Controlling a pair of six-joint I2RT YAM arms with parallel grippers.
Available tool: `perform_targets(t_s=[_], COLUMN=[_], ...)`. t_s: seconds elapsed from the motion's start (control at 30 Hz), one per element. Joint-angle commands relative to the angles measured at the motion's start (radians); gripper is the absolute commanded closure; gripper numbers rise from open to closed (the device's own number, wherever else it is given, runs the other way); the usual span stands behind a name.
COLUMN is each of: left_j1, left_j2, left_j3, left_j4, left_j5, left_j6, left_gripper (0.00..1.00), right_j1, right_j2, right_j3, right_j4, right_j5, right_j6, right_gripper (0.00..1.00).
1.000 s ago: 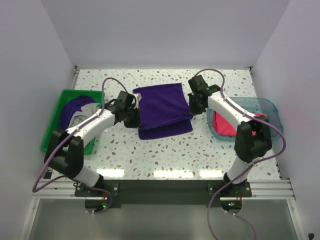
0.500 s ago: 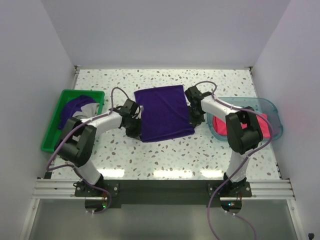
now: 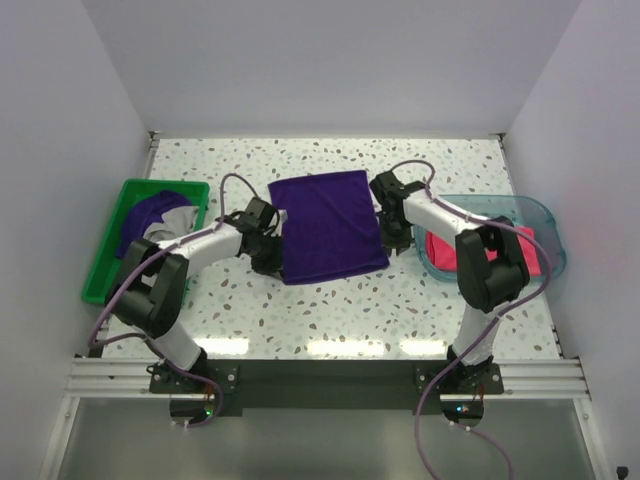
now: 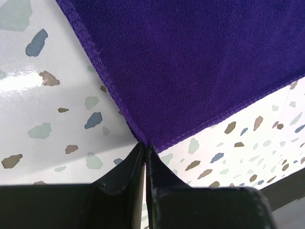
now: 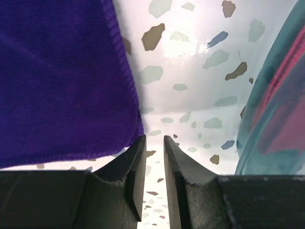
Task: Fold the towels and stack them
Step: Fold the towel
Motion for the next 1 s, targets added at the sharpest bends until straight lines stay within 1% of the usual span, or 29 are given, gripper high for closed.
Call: perform_targets(t_s=[0.0,0.1,0.13,0.2,0.37,0.53,0.73,0.97], left_j1=[-0.006,-0.008,-0.008,-0.008,-0.008,-0.008,-0.006,-0.005], left_j2=[-0.044,-0.047,-0.045,-0.045,-0.050,-0.056,-0.050,-0.060], left_j3=[0.003,0.001,-0.002,-0.007,-0.020,-0.037,-0.048,-0.067], left_j4=[-0.014,-0.012,-0.012,-0.011,-0.012,-0.008,-0.008,-0.014], left_j5=[0.023,0.014,0.014,0.014,0.009,0.006,0.002,-0.006], left_j6=[0.012,0.015,0.017,0.020,0.026,0.025,0.029,0.029], left_gripper=[0.90,0.90,0.90,0.90,0.90,0.90,0.91,0.93], right_j1=[0.018,0.018,0.018,0.018,0.018,0.018,0.015,0.016], right_j2=[-0.092,-0.120,-0.126,-0.128,-0.108,-0.088,-0.072,-0.086], right_j3=[0.036,-0.002,-0.013,-0.042,-0.122,-0.197,-0.286,-0.318], right_j4=[-0.015,0.075,0.099,0.160,0.228,0.269,0.314,0.309], right_j5=[-0.006,-0.057,-0.108,-0.142,-0.214,-0.227,-0.196,-0.163], right_j6=[0.000,0.041,0.063,0.095,0.126,0.132,0.136,0.133], right_gripper=[0.74,0.75,0.75,0.76,0.77,0.77,0.78,0.77])
